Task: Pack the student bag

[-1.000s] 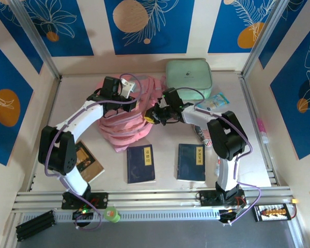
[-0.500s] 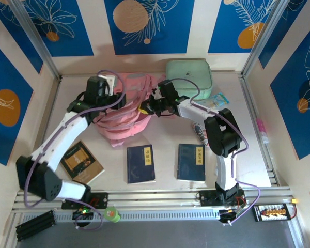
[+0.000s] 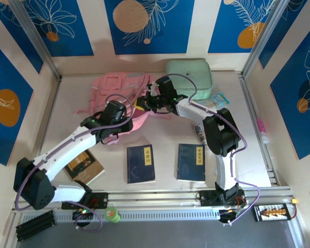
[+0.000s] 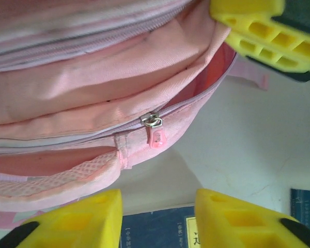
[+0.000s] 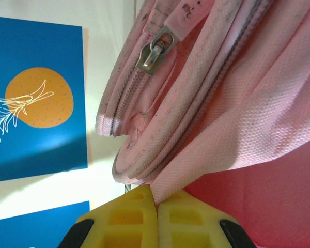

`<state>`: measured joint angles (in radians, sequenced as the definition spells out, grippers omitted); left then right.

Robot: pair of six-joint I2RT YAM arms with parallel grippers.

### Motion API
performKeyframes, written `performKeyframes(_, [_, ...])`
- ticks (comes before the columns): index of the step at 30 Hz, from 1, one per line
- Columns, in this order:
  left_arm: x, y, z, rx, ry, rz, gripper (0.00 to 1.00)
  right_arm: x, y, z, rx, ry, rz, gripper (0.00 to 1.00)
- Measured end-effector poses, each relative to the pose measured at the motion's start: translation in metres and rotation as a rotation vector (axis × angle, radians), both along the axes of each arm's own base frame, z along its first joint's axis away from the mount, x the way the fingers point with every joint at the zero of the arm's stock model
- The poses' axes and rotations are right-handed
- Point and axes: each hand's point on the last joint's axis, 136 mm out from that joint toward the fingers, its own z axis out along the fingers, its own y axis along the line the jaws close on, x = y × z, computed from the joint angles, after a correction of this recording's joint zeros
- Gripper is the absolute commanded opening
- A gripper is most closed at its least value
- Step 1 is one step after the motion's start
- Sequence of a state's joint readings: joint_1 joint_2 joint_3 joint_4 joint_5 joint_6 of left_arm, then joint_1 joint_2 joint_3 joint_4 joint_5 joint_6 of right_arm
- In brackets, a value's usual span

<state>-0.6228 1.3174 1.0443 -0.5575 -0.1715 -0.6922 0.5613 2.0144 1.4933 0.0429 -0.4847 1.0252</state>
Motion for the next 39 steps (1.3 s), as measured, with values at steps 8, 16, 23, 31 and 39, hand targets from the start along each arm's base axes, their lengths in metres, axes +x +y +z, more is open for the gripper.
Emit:
performKeyframes(8, [0.015,-0.006,-0.025,0.097,0.030,0.063,0.33,-0.002,0.001,0.001,0.006,-0.002,0.012,0.00])
performKeyframes(16, [0.031,-0.007,-0.035,0.156,0.024,0.103,0.37,-0.003,0.001,0.001,0.008,-0.001,0.015,0.00])
performKeyframes(23, [0.038,-0.005,-0.042,0.199,0.027,0.122,0.34,-0.002,0.002,0.002,0.011,-0.004,0.016,0.00])
performKeyframes(31, [0.038,0.000,-0.049,0.250,0.039,0.137,0.18,-0.001,0.001,0.003,0.014,-0.009,0.014,0.00])
performKeyframes(39, [0.036,0.001,-0.048,0.255,0.043,0.138,0.08,0.001,0.000,0.003,0.014,-0.010,0.011,0.00])
